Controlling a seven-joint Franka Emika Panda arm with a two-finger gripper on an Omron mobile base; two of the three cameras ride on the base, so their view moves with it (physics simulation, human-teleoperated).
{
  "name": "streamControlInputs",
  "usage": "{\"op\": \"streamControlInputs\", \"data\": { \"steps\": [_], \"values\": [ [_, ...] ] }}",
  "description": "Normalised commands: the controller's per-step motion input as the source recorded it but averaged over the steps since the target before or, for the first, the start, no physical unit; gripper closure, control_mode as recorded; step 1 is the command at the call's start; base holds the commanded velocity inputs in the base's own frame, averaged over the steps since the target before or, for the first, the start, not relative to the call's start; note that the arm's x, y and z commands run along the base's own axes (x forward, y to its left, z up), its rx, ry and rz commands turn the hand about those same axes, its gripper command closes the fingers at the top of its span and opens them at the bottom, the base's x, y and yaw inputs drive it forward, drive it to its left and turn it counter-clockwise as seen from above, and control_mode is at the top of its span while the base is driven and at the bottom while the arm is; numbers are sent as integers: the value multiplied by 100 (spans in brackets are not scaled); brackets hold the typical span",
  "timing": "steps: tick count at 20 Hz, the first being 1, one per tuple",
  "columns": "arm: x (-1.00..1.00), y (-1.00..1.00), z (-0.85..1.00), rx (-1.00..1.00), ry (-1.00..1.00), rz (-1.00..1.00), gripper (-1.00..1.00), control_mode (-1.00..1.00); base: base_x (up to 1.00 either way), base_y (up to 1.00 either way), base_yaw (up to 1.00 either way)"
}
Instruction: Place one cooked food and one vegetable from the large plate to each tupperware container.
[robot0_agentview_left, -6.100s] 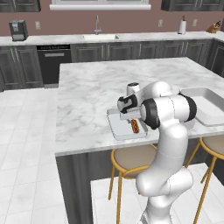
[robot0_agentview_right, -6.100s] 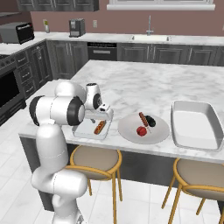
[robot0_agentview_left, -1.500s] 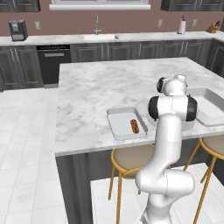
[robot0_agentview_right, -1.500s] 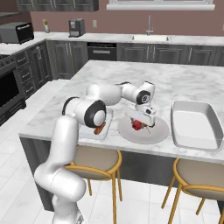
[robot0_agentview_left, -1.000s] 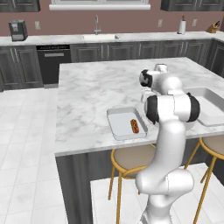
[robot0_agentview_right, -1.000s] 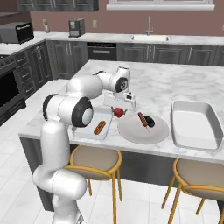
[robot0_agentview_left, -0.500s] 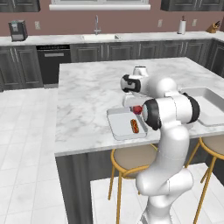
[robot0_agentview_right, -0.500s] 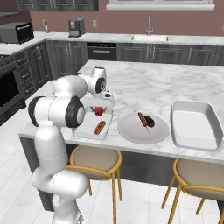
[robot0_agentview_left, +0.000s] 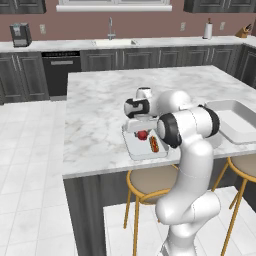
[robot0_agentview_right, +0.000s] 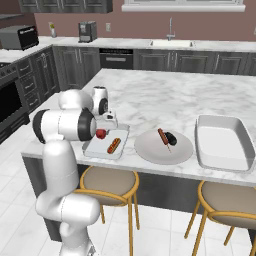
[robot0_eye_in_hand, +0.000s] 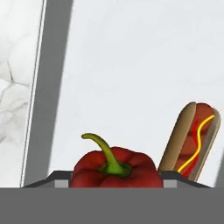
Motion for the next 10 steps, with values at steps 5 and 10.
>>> {"op": "streamControlInputs", "data": {
  "steps": [5,10],
  "values": [
    [0,0,-47,-2,0,-2,100,-100,0,0,0],
    [1,-1,-28,-2,-4,0,100,-100,0,0,0]
  ]
}}
